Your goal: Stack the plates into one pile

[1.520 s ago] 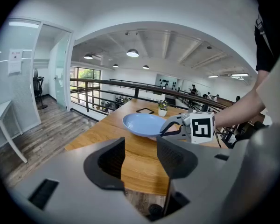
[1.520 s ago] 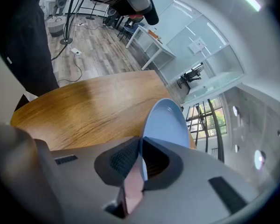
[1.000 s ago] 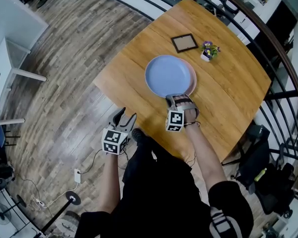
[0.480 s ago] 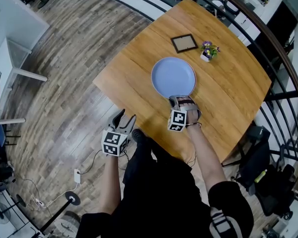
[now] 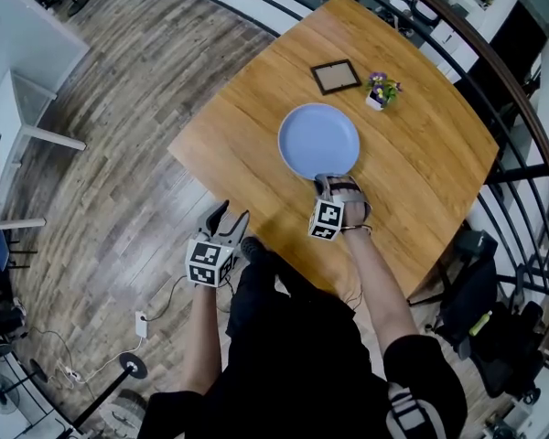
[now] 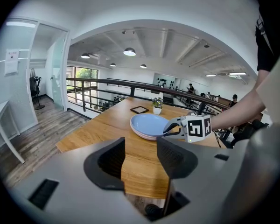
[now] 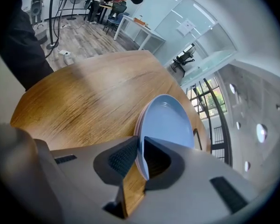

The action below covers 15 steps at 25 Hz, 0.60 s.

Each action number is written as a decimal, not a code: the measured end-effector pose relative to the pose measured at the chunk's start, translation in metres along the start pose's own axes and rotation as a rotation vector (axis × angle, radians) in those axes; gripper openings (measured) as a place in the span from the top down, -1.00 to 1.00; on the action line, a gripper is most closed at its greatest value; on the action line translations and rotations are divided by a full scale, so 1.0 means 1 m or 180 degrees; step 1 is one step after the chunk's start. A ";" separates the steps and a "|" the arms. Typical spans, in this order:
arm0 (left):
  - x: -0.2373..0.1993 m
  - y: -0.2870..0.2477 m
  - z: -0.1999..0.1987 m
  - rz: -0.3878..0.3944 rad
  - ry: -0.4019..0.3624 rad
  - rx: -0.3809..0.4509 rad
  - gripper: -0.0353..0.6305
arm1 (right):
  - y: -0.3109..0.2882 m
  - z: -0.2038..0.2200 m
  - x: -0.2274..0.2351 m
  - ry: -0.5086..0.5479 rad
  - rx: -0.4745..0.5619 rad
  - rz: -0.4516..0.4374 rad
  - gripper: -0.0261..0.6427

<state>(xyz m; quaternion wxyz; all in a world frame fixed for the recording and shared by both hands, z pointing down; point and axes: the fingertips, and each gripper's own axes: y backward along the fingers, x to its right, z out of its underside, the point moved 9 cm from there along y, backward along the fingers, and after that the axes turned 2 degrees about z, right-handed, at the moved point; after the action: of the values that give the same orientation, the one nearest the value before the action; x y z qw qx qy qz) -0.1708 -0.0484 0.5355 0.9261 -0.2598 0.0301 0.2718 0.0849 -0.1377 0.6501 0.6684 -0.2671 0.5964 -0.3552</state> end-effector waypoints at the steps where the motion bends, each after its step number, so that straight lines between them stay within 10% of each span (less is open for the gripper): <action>1: 0.000 0.000 0.000 0.0007 -0.0016 -0.0001 0.23 | 0.001 0.001 -0.001 -0.0029 -0.0012 0.0015 0.76; 15: 0.024 -0.009 -0.005 0.0175 -0.0184 -0.0011 0.23 | 0.039 0.027 -0.009 -0.1066 0.0332 0.0067 0.70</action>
<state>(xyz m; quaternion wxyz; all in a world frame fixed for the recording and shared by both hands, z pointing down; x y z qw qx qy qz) -0.1448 -0.0457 0.5306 0.9183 -0.2526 0.0100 0.3046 0.1168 -0.1087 0.6292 0.7751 -0.2813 0.4602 -0.3291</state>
